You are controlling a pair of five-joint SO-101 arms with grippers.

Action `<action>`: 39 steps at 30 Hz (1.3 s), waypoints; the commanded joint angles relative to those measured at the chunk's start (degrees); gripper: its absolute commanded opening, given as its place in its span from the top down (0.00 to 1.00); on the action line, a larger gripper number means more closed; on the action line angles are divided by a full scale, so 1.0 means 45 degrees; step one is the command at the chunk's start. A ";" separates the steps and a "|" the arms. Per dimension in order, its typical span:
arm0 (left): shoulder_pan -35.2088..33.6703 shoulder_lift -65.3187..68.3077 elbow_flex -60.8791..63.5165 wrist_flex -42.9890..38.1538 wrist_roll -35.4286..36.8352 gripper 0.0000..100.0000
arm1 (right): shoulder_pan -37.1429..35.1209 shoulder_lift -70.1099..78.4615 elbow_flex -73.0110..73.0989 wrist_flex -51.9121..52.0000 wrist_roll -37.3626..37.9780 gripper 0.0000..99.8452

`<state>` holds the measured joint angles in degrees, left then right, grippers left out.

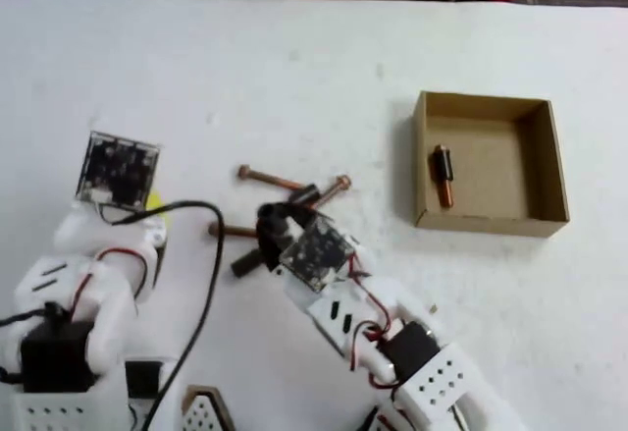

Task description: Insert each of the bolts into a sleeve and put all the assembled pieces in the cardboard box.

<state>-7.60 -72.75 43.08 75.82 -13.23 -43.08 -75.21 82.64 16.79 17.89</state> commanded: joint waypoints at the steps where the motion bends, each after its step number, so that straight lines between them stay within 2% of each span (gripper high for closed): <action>1: 0.0127 -0.0498 -0.0098 -0.0274 0.0586 0.98 | -0.0107 -0.0225 0.0410 -0.1885 -0.0449 0.98; 5: 0.0283 -0.0557 -0.0117 -0.0645 0.0606 0.98 | -0.0088 -0.0225 0.0938 -0.2940 -0.1797 0.98; 11: 0.2276 -0.0674 -0.0176 -0.2149 0.2950 0.98 | -0.0088 -0.0244 0.1739 -0.4269 -0.1915 0.98; 15: 0.3507 -0.0713 -0.0098 -0.3516 0.3516 0.98 | -0.0088 -0.0244 0.2891 -0.5929 -0.1836 0.98; 19: 0.4151 -0.0713 -0.0078 -0.4689 0.4122 0.98 | -0.0088 -0.0244 0.3223 -0.6300 -0.1915 0.98; 27: 0.5636 -0.0694 -0.0059 -0.5509 0.4181 0.98 | -0.0088 -0.0244 0.3223 -0.6359 -0.1993 0.98; 30: 0.5988 -0.0694 0.0137 -0.5978 0.4200 0.98 | -0.0088 -0.0244 0.3223 -0.6359 -0.2735 0.98; 39: 0.6359 -0.0713 0.2911 -0.9143 0.4181 0.98 | 0.0479 -0.0244 0.3223 -0.6320 -0.2891 0.98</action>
<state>20.18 -75.30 54.95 41.10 5.14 -42.55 -75.38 96.70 -10.02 5.67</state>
